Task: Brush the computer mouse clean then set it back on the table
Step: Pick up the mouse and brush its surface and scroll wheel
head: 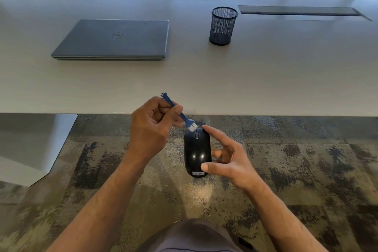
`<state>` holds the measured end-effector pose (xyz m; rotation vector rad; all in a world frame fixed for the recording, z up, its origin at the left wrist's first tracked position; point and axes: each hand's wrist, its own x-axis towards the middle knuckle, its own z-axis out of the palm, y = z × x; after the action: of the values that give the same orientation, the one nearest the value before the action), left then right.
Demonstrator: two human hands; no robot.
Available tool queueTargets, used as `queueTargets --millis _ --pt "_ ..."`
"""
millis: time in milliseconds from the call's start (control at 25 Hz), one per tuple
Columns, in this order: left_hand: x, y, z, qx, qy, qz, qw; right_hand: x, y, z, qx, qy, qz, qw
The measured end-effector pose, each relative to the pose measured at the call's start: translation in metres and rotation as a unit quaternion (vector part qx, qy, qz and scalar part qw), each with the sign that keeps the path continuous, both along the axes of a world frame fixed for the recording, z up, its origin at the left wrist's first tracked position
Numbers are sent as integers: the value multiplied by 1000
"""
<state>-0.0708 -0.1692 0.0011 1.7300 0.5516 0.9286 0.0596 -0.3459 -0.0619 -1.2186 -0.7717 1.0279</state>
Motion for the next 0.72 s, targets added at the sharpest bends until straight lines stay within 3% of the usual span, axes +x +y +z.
queueTargets --millis 80,280,440,720 --pt "3 -4 -1 2 3 -19 1000 1 1 0 0 -1 5 1000" --pt "-4 5 -9 -16 47 48 998 2 -3 -1 0 0 -3 1000" --pt "-7 -4 -5 -28 17 21 999 1 -2 -3 1 10 -4 1000" --pt "-4 -19 -3 96 20 -23 995 0 -1 -3 2 17 -10 1000"
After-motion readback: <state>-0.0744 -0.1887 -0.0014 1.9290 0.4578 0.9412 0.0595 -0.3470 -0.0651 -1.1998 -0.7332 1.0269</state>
